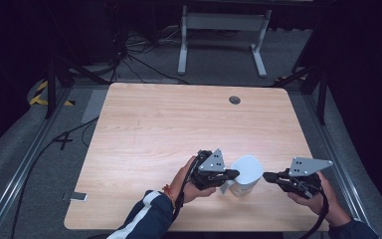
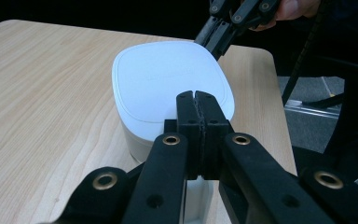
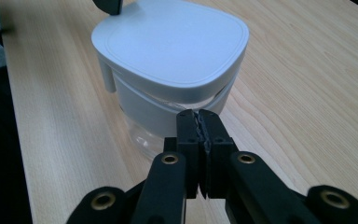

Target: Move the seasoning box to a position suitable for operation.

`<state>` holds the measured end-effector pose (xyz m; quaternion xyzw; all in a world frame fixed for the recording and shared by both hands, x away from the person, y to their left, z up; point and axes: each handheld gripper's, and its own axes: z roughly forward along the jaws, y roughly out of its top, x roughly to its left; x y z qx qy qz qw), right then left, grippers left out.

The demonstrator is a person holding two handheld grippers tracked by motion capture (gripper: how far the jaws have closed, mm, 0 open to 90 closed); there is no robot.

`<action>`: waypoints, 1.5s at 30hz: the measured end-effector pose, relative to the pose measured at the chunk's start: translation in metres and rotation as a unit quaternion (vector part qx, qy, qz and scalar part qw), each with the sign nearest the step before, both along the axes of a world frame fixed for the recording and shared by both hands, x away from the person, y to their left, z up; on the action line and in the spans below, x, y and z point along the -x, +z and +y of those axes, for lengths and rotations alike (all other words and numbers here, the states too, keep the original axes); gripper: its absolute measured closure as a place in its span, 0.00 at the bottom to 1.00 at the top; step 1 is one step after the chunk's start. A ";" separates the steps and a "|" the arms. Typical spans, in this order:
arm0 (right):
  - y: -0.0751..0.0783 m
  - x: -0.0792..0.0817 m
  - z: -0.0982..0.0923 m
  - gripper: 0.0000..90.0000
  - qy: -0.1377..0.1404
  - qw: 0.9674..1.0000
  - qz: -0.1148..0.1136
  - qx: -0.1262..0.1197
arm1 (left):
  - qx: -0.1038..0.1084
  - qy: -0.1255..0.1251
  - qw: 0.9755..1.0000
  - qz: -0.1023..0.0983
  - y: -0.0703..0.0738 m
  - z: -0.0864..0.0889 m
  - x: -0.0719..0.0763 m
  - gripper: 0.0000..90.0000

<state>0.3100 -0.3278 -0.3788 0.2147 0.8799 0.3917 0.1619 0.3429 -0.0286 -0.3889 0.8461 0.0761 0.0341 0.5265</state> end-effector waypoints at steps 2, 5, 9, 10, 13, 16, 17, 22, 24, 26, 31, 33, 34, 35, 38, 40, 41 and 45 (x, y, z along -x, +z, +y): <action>0.000 -0.001 0.000 0.97 -0.001 1.000 0.002 0.000 | 0.000 0.000 1.000 -0.001 0.000 0.000 0.000 1.00; 0.001 -0.001 0.001 0.97 -0.001 1.000 0.004 0.001 | 0.000 0.001 1.000 0.000 0.000 0.000 0.000 1.00; 0.001 -0.001 0.004 0.99 0.000 1.000 0.003 0.010 | 0.000 0.001 1.000 0.000 0.000 0.000 0.000 1.00; 0.001 -0.002 0.003 0.99 -0.001 1.000 0.005 0.011 | -0.001 0.001 1.000 -0.001 0.000 0.000 0.000 1.00; 0.000 -0.003 0.002 0.99 -0.002 1.000 0.010 0.012 | -0.001 -0.002 1.000 -0.004 0.000 0.001 -0.001 1.00; 0.002 -0.002 0.004 0.99 -0.001 1.000 0.005 0.013 | 0.001 -0.001 1.000 -0.002 0.000 0.001 -0.002 1.00; 0.003 -0.002 0.004 0.99 0.002 1.000 0.006 0.007 | -0.001 -0.001 1.000 -0.003 0.000 0.001 -0.001 1.00; 0.007 -0.001 0.008 0.99 0.008 1.000 0.003 0.010 | -0.003 0.000 1.000 -0.002 0.000 0.001 0.000 1.00; 0.007 -0.001 0.009 0.99 0.008 1.000 0.004 0.010 | -0.006 0.000 1.000 -0.013 0.000 0.001 0.000 0.99; 0.009 0.000 0.011 0.99 0.012 1.000 -0.002 0.008 | -0.010 0.001 1.000 -0.015 0.000 0.002 0.000 0.99; 0.014 0.000 0.014 0.99 0.013 1.000 -0.011 0.000 | -0.028 0.008 0.999 -0.024 0.001 0.006 0.002 0.97; 0.016 0.000 0.015 0.99 0.015 1.000 -0.013 -0.001 | -0.044 0.015 0.998 -0.032 0.001 0.011 0.003 0.96; 0.017 0.000 0.016 0.99 0.017 1.000 -0.013 -0.001 | -0.054 0.016 0.998 -0.035 0.000 0.015 0.003 0.96; 0.018 0.000 0.017 0.99 0.018 1.000 -0.015 -0.002 | -0.058 0.021 0.997 -0.036 -0.001 0.019 0.003 0.96; 0.020 0.000 0.019 0.99 0.020 1.000 -0.020 -0.002 | -0.080 0.038 0.995 -0.039 -0.005 0.036 0.002 0.96; 0.021 0.000 0.020 0.99 0.019 1.000 -0.021 -0.004 | -0.086 0.047 0.994 -0.042 -0.008 0.042 0.002 0.95; 0.021 0.000 0.021 0.99 0.018 1.000 -0.021 -0.004 | -0.104 0.061 0.992 -0.043 -0.013 0.055 0.003 0.95; 0.021 -0.001 0.022 0.99 0.020 1.000 -0.021 -0.003 | -0.126 0.099 0.986 -0.034 -0.026 0.089 0.001 0.94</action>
